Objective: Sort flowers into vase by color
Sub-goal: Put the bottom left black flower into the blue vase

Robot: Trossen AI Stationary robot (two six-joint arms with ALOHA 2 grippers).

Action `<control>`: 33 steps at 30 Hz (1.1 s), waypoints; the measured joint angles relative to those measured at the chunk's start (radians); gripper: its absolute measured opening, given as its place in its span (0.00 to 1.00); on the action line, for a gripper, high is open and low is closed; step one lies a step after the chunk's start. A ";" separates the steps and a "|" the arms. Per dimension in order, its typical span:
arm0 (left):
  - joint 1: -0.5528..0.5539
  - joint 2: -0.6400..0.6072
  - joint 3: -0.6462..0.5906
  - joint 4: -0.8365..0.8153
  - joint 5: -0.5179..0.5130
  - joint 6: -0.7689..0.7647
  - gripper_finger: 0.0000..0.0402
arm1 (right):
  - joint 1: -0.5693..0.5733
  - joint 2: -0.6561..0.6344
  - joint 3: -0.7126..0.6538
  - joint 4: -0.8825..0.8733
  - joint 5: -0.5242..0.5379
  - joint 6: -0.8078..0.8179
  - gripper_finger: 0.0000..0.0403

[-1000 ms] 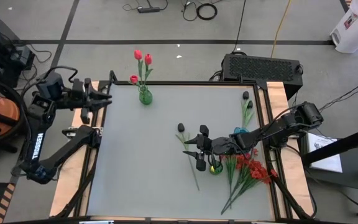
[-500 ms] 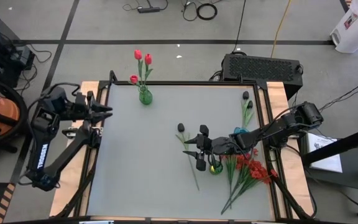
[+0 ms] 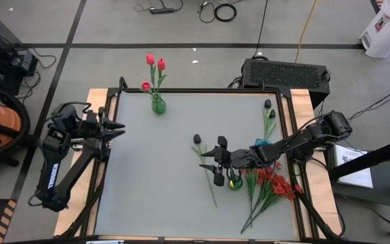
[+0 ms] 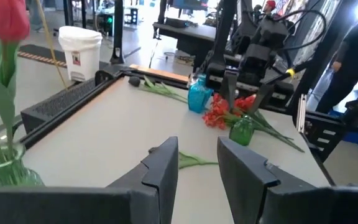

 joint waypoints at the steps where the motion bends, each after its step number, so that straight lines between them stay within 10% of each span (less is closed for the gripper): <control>1: 0.000 -0.007 -0.018 0.000 0.000 0.000 0.29 | 0.000 0.000 0.000 0.000 0.000 0.000 0.45; 33: 0.000 -0.019 -0.166 0.481 -0.068 -0.313 0.29 | -0.025 0.000 0.000 -0.045 -0.003 0.093 0.45</control>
